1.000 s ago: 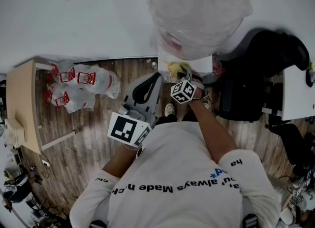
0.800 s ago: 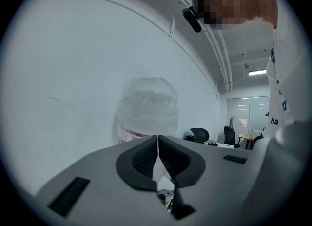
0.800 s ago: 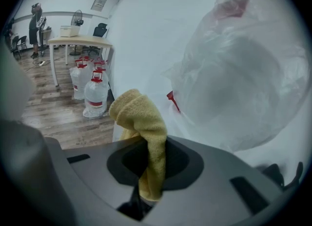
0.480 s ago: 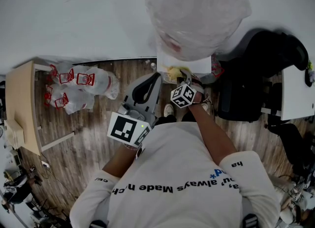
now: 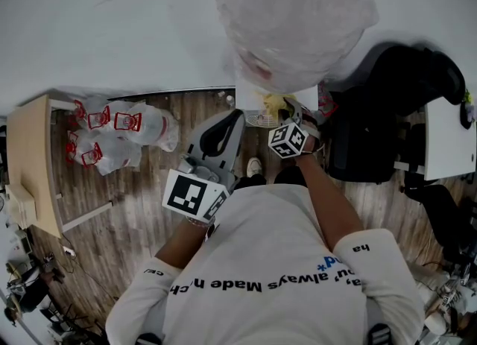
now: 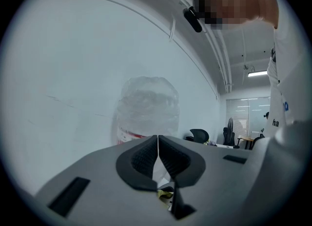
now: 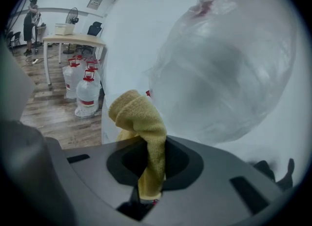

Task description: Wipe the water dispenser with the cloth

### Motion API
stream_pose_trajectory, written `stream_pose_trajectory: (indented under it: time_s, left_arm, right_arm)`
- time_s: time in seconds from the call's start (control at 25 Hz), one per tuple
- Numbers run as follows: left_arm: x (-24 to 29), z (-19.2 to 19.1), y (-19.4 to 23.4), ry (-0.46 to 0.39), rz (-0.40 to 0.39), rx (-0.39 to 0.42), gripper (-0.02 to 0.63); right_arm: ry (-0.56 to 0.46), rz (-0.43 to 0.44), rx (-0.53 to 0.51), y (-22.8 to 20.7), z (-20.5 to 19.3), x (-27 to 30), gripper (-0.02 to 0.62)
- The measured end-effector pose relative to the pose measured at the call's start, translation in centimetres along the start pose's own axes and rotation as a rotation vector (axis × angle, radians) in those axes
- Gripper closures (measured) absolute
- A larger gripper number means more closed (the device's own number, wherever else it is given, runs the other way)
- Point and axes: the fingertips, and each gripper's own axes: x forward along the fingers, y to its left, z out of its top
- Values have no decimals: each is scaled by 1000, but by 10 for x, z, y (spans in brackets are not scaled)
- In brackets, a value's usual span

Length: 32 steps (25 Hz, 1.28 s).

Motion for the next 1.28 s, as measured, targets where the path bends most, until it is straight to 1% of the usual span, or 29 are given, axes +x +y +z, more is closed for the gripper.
stream_pose_trajectory:
  time_s: [0.28,0.44,0.52,0.68,0.88,1.04,1.28]
  left_arm:
    - [1,-1,1,3,0,1,580]
    - [1,-2,1,6,3,3,580]
    - [1,-2,3,8,5,2,580]
    - [3,-4,4,12,7,-1,580]
    - [6,-4,1,11,-6,-1,580]
    - [8,-3,2,11,-8,-2,580]
    - [7,-2,5,10,-7,-1,580]
  right_arm:
    - [44,-47,-39,-30,-21,17,535]
    - [73,-30,-61,-33,-34,29,535]
    - [70,-22,-65,-32,-35,33,535]
    - [51,-13,-34,-31,-34,35,546]
    - [55,6,-25,-29,-33,34,549]
    - [54,-1,3,-27,-35,32,549]
    - [54,-1,1,-23,-36,29,551]
